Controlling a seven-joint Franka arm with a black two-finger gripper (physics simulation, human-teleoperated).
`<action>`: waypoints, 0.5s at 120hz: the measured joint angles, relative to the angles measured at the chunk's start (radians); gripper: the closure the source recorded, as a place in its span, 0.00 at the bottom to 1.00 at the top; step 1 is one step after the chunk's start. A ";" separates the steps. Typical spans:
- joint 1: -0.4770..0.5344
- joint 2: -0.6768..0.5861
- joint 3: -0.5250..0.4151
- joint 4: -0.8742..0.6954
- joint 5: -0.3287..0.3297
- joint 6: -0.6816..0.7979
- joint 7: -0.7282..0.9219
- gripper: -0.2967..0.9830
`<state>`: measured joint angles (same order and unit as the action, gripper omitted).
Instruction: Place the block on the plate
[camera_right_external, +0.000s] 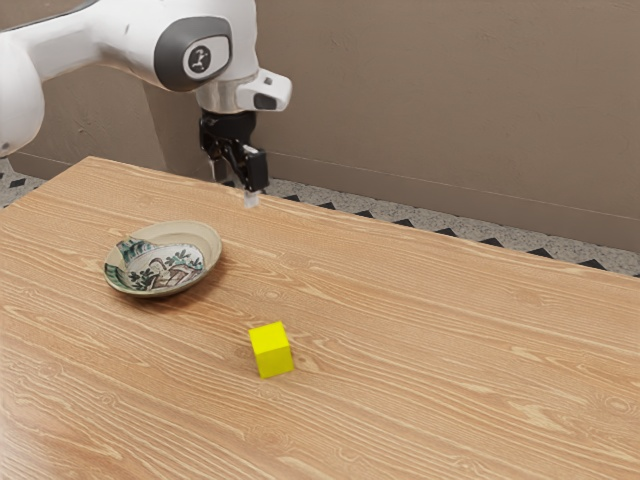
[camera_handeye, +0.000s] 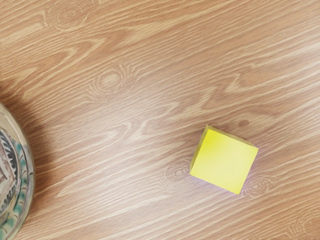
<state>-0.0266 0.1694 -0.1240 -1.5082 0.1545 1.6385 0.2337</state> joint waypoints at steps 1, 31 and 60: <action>0.000 0.000 0.000 0.000 0.001 0.001 0.006 0.23; -0.001 0.012 -0.014 -0.114 0.002 0.054 0.147 0.23; -0.015 0.050 -0.030 -0.257 -0.048 0.107 0.229 0.23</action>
<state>-0.0414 0.2195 -0.1544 -1.7654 0.1064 1.7453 0.4632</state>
